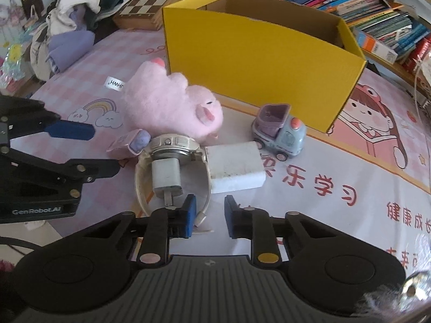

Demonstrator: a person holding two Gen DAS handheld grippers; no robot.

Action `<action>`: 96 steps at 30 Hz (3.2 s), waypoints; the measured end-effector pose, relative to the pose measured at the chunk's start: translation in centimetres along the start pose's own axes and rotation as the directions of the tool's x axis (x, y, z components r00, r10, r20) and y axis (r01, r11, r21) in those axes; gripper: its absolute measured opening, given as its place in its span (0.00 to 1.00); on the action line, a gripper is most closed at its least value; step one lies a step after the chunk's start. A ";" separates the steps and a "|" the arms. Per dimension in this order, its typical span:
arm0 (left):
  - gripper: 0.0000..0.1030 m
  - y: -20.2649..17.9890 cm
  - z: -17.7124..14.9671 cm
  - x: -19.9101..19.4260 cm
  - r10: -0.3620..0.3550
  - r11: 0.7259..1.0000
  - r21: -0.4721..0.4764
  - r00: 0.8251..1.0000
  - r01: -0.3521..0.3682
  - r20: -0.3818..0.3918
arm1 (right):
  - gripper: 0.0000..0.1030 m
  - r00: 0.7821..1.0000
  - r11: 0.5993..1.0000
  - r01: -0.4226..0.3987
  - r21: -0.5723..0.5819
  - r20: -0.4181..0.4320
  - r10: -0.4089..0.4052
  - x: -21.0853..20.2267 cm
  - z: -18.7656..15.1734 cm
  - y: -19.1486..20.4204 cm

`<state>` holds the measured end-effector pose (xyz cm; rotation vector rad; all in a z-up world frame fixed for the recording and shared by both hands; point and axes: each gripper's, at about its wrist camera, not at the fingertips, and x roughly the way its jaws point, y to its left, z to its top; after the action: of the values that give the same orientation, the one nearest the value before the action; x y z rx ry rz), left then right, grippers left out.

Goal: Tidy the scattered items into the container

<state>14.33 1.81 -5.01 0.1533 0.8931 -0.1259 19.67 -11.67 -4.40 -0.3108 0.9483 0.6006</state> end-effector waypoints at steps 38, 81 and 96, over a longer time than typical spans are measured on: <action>0.18 -1.3 -0.8 -2.4 -0.052 0.990 0.139 0.993 0.037 0.103 | 0.06 0.995 0.999 0.042 0.013 0.090 -0.043 -3.0 -0.1 0.4; 0.17 -0.9 -0.4 -7.0 -0.103 0.989 0.128 0.969 0.075 0.224 | 0.04 0.994 0.991 0.038 0.127 0.096 -0.050 -5.0 0.7 -1.0; 0.17 -0.3 2.2 -9.6 -0.114 0.989 0.132 0.937 0.074 0.329 | 0.04 0.983 0.991 0.019 0.134 0.180 -0.043 -9.1 2.4 -1.4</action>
<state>10.06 1.52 3.82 0.1921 0.5515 -0.2861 18.09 -14.67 4.43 -0.1493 0.8009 0.5259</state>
